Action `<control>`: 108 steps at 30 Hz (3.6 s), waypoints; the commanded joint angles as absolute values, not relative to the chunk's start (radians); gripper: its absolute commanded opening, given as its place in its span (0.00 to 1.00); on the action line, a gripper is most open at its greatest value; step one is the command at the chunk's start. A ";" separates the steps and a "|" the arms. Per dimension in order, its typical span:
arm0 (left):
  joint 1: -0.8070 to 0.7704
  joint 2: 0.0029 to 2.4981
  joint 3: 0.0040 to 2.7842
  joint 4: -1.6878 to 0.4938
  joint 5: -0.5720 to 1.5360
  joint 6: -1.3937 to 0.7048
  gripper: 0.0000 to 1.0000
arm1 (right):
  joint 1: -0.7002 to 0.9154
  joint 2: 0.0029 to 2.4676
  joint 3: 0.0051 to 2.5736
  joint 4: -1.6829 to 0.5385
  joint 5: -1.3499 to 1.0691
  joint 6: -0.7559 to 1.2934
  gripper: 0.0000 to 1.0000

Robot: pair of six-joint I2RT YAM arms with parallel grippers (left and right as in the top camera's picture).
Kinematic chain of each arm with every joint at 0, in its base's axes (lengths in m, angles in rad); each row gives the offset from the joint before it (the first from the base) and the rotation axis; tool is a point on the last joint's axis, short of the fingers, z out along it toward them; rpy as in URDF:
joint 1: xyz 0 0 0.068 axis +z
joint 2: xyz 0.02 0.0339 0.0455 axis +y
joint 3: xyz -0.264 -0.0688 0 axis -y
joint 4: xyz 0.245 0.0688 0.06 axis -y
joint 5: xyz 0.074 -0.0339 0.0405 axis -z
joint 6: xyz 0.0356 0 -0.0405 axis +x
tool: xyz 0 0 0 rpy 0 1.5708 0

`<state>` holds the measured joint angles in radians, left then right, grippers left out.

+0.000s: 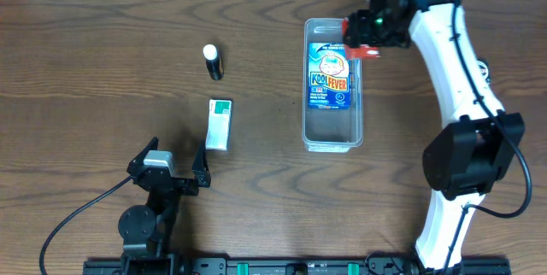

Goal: Pack container
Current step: 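Carry the red-white box over the clear container, then lower the red-white box into the container and release it, then move the right gripper over the green Zam-Buk box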

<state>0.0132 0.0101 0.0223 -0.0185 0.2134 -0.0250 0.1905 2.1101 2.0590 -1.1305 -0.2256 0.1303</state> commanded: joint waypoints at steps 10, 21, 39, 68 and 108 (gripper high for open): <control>0.019 0.004 0.004 -0.051 0.224 -0.015 0.98 | 0.349 2.123 2.077 -1.050 -0.004 0.370 0.63; 0.019 0.004 0.004 -0.051 0.224 -0.015 0.98 | 0.361 2.229 2.077 -1.039 0.012 0.422 0.64; 0.019 0.004 0.004 -0.051 0.224 -0.015 0.98 | 0.361 2.355 2.077 -1.059 0.064 0.422 0.67; 0.019 0.004 0.004 -0.051 0.224 -0.015 0.98 | 0.319 2.358 2.455 -1.260 0.064 0.356 0.84; 0.019 0.004 0.004 -0.051 0.224 -0.015 0.98 | -0.381 2.358 2.207 -1.239 0.044 -0.366 0.98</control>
